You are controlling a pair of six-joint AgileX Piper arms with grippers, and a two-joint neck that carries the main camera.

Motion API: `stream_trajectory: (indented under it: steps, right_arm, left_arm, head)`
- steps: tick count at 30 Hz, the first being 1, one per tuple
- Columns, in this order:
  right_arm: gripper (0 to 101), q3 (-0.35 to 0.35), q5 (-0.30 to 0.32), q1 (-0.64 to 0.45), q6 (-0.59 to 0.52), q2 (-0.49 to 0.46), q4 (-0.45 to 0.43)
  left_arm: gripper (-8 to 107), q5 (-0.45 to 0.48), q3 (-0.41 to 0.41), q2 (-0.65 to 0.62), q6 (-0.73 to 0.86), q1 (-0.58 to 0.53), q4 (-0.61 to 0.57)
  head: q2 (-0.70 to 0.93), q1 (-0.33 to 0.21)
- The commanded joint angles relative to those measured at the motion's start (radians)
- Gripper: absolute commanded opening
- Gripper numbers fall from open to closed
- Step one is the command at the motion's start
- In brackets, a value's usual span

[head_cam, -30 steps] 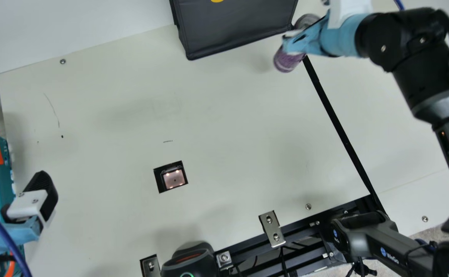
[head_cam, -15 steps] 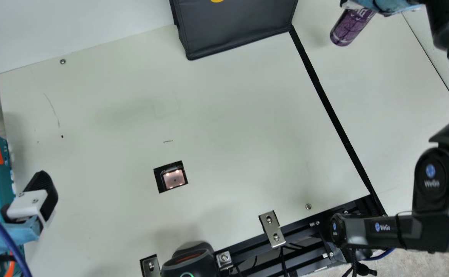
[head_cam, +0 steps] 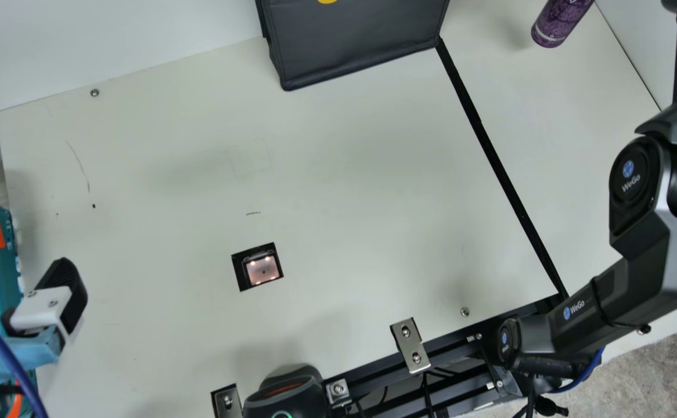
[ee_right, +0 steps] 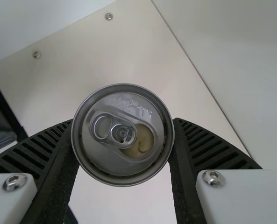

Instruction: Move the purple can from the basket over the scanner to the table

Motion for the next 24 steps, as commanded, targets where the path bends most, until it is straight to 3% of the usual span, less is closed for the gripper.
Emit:
stream_trajectory:
  steps: [1,11,24]
  right_arm:
    - [0,-0.024,0.002,-0.009,-0.005,0.027,0.004]
    - [0,-0.041,-0.001,-0.045,-0.025,0.095,0.012]
    - [0,-0.016,-0.017,-0.058,-0.031,0.11,0.015]
  left_arm:
    - [90,0.0,0.0,0.0,0.0,0.0,0.0]
    - [90,0.0,0.0,0.0,0.0,0.0,0.0]
    - [90,0.0,0.0,0.0,0.0,0.0,0.0]
  head:
    - [-0.002,-0.03]
    - [-0.002,-0.03]
    - [-0.002,-0.03]
